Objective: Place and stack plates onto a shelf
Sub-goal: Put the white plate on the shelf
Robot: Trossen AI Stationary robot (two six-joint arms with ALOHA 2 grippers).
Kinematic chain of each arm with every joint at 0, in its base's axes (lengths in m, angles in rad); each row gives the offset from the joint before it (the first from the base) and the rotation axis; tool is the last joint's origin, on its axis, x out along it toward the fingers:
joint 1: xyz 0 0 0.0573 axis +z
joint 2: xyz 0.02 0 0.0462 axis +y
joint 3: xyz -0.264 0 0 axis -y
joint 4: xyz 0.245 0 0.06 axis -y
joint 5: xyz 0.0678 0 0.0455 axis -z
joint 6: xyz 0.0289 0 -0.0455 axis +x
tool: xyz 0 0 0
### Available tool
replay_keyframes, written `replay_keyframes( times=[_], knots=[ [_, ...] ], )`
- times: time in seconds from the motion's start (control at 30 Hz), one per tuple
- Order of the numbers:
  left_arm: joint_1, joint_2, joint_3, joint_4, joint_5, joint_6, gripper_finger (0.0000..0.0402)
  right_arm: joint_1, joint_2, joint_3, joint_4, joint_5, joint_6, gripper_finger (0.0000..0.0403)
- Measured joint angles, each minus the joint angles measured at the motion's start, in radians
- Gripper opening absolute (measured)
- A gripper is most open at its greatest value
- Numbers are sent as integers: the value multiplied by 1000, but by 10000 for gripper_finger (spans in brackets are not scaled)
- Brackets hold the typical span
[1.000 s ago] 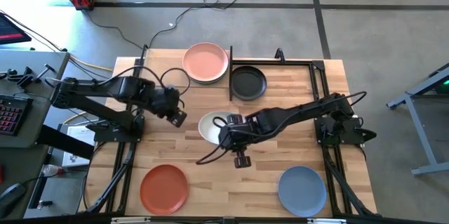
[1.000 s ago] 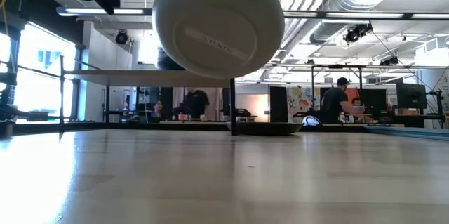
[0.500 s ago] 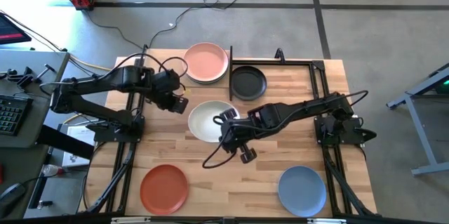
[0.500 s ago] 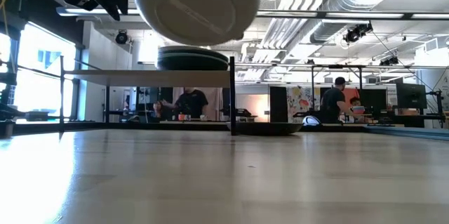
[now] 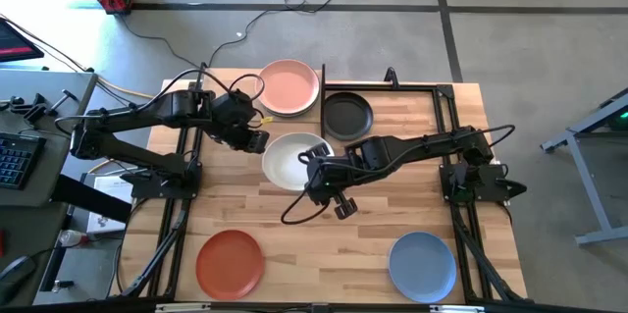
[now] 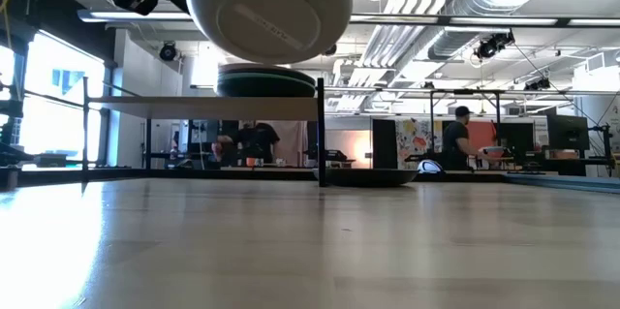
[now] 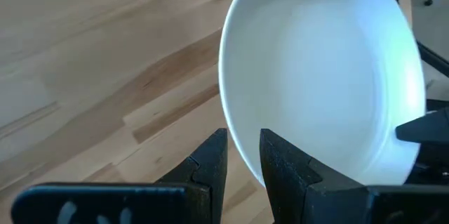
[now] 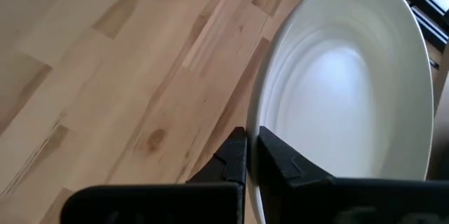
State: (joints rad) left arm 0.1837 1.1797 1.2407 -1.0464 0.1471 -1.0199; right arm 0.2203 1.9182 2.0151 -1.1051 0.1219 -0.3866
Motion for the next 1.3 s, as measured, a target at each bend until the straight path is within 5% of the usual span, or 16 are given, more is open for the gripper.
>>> replay_keyframes(
  times=[0.77, 1.3],
  knots=[
    [-1, 87, 0, 4, -3, 69, 73, 3, 0, 0, 31, 80, 3, 0],
    [0, 88, 2, 12, -65, 88, 6, 3, 0, 0, 33, 79, 17, 0]
  ],
)
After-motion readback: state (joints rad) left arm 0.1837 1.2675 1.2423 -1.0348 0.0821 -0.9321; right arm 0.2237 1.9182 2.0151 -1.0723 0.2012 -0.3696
